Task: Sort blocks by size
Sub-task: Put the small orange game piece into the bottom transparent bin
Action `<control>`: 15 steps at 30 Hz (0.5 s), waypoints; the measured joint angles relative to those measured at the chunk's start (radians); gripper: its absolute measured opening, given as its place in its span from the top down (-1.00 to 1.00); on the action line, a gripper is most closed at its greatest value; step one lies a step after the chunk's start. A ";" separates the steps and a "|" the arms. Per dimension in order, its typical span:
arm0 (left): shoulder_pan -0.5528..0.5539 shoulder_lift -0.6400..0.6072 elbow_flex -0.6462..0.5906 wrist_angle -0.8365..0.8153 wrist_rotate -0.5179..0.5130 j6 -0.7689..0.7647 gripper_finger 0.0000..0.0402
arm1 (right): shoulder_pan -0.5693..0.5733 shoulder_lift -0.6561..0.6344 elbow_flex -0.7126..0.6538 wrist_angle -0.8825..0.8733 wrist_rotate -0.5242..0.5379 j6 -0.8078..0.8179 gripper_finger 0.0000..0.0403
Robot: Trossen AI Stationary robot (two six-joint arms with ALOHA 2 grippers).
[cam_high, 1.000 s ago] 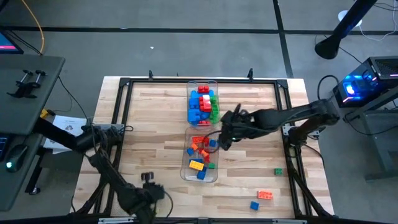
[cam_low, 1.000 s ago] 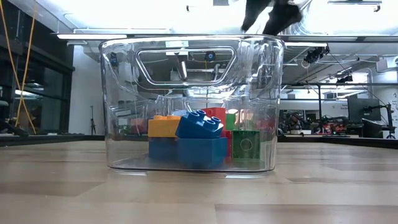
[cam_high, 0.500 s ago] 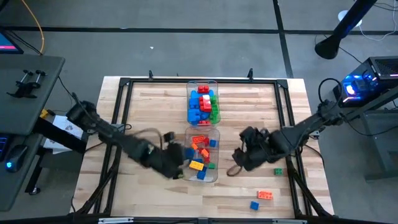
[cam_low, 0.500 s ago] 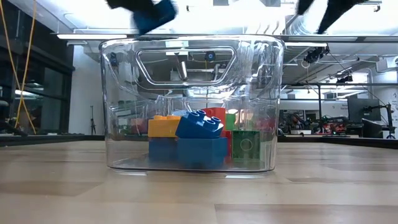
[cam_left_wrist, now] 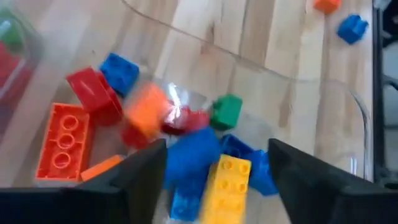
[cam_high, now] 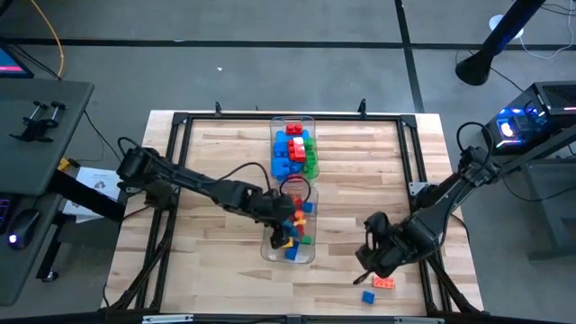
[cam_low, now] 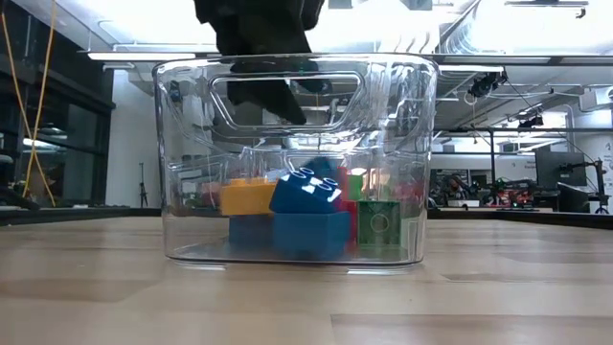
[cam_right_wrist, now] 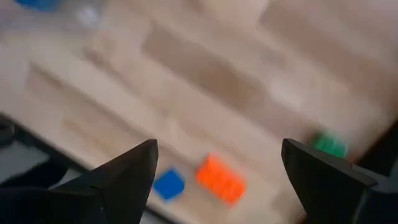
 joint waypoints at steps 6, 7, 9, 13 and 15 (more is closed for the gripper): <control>0.036 -0.065 0.000 -0.026 0.092 0.087 -0.56 | 0.063 0.004 -0.080 0.224 -0.214 0.108 -0.68; 0.036 -0.086 0.001 -0.026 0.082 0.106 -0.57 | 0.082 0.011 -0.099 0.267 -0.234 0.100 -0.68; 0.034 -0.121 0.001 -0.019 0.035 0.146 -0.58 | 0.117 0.032 -0.135 0.317 -0.266 0.046 -0.68; 0.020 -0.176 0.002 -0.008 -0.076 0.205 -0.58 | 0.165 0.109 -0.171 0.303 -0.316 -0.142 -0.68; 0.017 -0.197 0.002 -0.005 -0.102 0.211 -0.58 | 0.171 0.156 -0.175 0.301 -0.330 -0.252 -0.68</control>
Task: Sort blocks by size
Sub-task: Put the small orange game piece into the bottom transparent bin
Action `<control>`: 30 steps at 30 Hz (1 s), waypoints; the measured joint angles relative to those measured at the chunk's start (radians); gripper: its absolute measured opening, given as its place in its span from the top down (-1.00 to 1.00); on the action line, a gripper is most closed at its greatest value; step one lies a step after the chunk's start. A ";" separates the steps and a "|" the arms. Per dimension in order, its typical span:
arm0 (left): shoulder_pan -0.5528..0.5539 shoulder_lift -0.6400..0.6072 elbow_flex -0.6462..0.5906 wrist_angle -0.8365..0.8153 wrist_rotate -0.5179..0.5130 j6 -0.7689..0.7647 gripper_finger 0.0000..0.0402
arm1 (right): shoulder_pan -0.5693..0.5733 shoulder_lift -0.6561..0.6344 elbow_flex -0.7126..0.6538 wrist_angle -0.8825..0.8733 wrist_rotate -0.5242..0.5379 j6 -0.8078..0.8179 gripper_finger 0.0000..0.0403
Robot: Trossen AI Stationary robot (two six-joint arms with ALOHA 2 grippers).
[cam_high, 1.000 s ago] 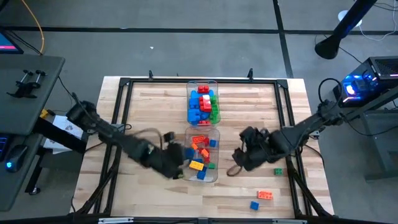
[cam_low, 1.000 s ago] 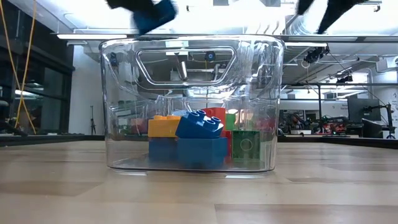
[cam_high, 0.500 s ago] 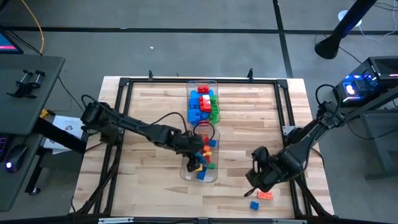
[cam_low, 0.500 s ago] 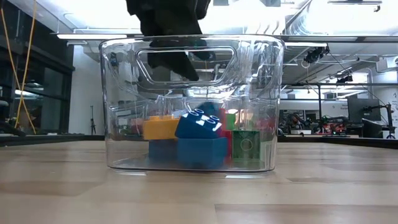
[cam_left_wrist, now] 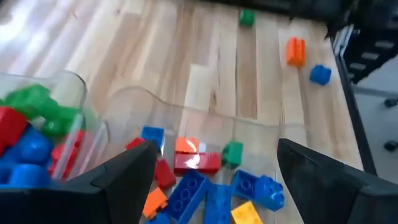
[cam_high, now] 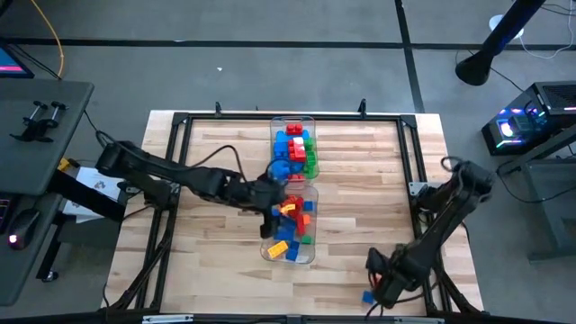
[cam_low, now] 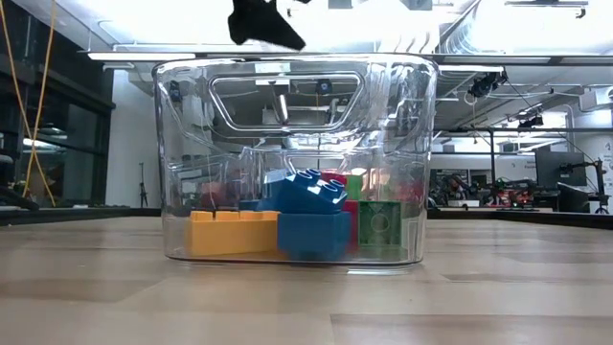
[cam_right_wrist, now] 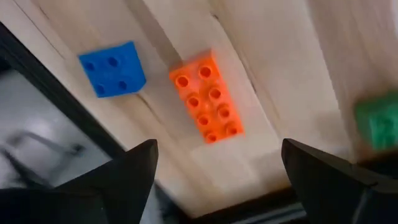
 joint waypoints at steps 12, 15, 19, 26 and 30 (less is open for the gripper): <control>-0.059 -0.209 0.000 0.113 -0.132 -0.041 -0.59 | 0.000 0.222 0.028 0.004 -0.013 -0.413 -0.68; -0.076 -0.280 0.001 0.116 -0.196 -0.060 -0.59 | 0.000 0.249 0.029 0.008 -0.005 -0.433 -0.68; -0.113 -0.396 0.001 0.142 -0.250 -0.057 -0.59 | 0.004 0.266 0.033 0.010 -0.008 -0.423 -0.57; -0.157 -0.592 0.001 0.279 -0.267 0.073 -0.59 | 0.006 0.270 0.032 0.009 0.023 -0.371 0.27; -0.159 -0.652 0.002 0.267 -0.287 0.095 -0.59 | -0.002 0.251 0.032 -0.001 0.035 -0.357 0.32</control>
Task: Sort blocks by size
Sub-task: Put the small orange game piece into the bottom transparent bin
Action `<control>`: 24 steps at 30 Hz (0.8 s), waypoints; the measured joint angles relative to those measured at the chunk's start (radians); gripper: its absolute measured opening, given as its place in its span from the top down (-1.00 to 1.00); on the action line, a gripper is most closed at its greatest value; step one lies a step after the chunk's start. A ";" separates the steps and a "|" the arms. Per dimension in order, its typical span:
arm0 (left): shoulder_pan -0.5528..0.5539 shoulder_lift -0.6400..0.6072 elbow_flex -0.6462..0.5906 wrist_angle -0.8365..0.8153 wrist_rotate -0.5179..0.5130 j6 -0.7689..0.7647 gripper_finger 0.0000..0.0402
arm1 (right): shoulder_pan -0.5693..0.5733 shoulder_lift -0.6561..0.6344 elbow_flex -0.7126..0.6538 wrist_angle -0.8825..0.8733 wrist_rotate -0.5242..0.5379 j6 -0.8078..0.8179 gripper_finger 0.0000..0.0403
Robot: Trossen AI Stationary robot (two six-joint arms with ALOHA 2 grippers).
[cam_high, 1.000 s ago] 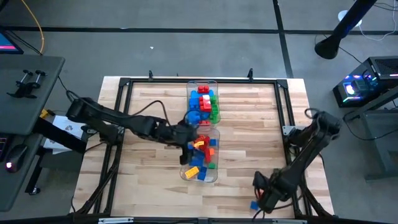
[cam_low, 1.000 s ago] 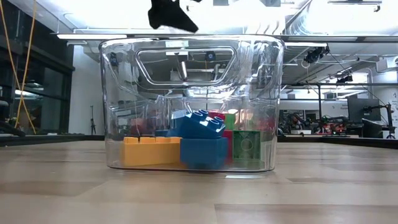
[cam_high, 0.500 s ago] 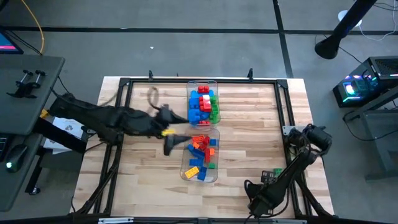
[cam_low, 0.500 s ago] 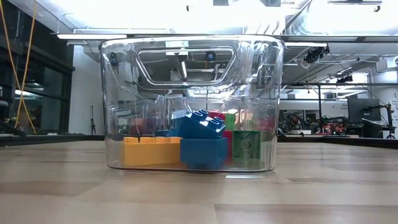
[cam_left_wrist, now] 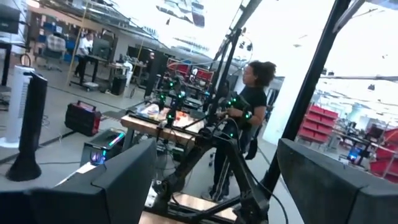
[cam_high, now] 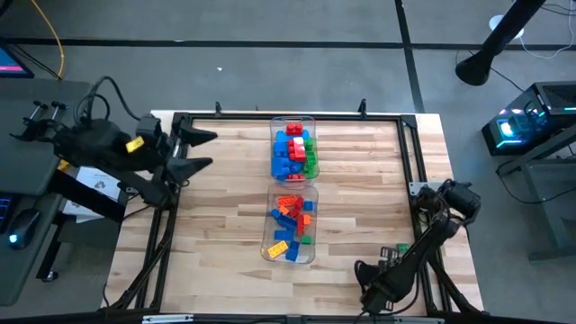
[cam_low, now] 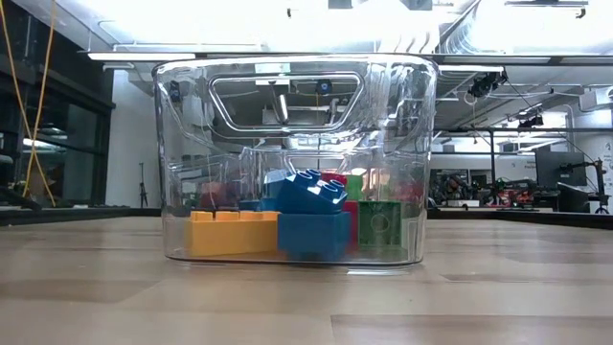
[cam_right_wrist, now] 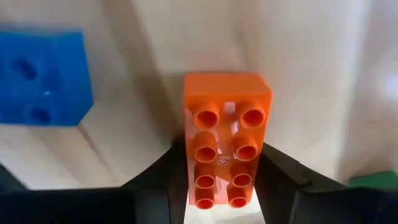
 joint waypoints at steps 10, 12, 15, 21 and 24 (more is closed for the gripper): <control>0.000 -0.017 0.000 -0.064 -0.032 0.062 -0.59 | -0.219 -0.289 0.063 -0.174 0.418 0.037 0.32; 0.001 0.000 0.000 -0.093 -0.039 0.055 -0.59 | -0.302 -0.332 0.077 -0.076 0.515 -0.015 0.32; 0.001 0.027 -0.002 -0.132 -0.037 0.028 -0.59 | -0.419 -0.340 0.078 0.132 0.533 -0.183 0.32; 0.001 0.064 -0.002 -0.143 0.002 0.003 -0.59 | -0.572 -0.258 0.078 0.513 0.425 -0.363 0.28; 0.001 0.069 -0.002 -0.145 0.004 0.000 -0.59 | -0.611 -0.251 0.078 0.562 0.400 -0.367 -0.06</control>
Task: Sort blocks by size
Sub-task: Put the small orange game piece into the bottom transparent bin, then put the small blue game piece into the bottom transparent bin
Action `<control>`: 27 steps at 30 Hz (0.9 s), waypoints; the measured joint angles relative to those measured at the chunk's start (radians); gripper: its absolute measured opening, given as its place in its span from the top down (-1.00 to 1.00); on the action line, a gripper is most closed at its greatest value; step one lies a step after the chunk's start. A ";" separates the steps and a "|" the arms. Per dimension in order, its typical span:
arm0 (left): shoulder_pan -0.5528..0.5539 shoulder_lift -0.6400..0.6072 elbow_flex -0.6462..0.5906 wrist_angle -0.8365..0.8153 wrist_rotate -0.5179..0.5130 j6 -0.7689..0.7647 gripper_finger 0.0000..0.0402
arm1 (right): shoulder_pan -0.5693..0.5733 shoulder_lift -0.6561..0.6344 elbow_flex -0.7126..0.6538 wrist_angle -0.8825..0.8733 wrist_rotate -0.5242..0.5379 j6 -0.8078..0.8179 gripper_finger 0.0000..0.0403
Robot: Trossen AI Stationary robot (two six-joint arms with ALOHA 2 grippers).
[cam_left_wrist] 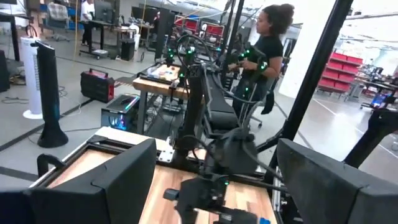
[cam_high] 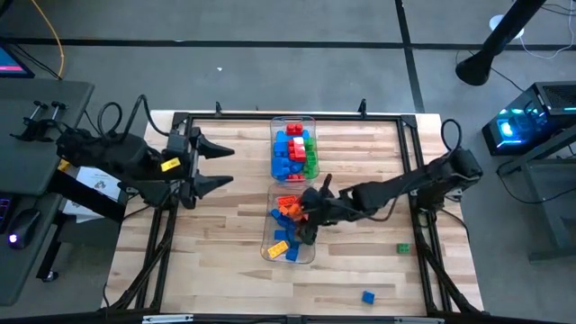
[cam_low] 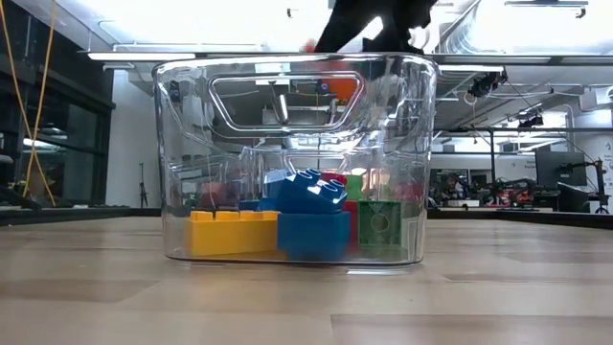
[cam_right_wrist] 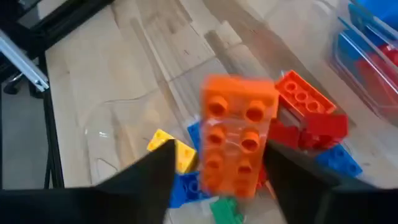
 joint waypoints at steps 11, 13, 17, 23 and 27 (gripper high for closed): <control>0.000 -0.006 0.000 -0.018 0.000 -0.002 -0.59 | 0.042 -0.009 0.000 -0.197 -0.166 0.089 -0.76; 0.000 -0.005 0.000 -0.035 0.000 -0.007 -0.59 | 0.117 -0.013 0.000 -0.244 -0.167 0.148 -0.77; 0.000 -0.006 0.000 -0.056 -0.004 -0.019 -0.59 | 0.308 -0.006 0.000 -0.323 -0.182 0.336 -0.77; 0.000 -0.006 0.000 -0.058 -0.042 -0.019 -0.59 | 0.550 0.121 0.023 -0.353 -0.261 0.606 -0.77; 0.000 -0.005 0.000 -0.062 -0.060 -0.019 -0.59 | 0.588 0.265 0.167 -0.548 -0.270 0.606 -0.77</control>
